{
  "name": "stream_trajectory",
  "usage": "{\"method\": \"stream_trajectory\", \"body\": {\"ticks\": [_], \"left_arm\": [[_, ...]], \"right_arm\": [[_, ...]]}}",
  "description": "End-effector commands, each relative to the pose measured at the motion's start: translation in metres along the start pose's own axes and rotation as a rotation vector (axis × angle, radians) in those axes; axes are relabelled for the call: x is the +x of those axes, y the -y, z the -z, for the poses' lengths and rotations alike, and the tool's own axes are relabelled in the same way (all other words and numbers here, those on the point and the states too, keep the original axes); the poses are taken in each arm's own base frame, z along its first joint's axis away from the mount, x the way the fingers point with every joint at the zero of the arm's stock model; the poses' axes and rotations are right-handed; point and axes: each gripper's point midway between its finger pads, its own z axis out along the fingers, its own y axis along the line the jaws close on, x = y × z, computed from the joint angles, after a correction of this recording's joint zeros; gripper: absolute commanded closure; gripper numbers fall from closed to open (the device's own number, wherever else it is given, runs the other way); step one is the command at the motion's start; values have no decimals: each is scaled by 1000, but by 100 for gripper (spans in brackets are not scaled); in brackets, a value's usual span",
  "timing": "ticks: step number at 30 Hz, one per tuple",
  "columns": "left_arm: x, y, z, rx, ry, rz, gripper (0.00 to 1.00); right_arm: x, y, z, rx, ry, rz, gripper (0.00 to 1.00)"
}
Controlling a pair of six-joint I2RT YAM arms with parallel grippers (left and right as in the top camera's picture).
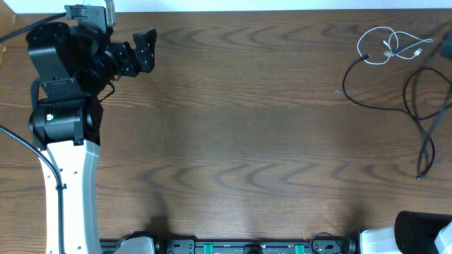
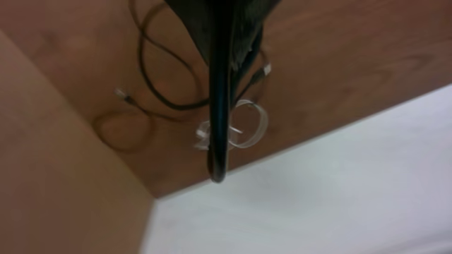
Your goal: Untangle cables
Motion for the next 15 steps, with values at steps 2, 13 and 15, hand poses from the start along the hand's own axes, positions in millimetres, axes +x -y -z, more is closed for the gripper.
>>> {"method": "stream_trajectory", "body": {"ticks": [2,13,15], "left_arm": [[-15,5,9,10,36,-32,2],[-11,5,9,10,23,-26,2],[-10,5,9,10,19,-24,2]], "right_arm": [[0,58,8,196,6,-88,99],[19,188,35,618,-17,-344,98],[25,212,44,690,-14,-402,99]]}}
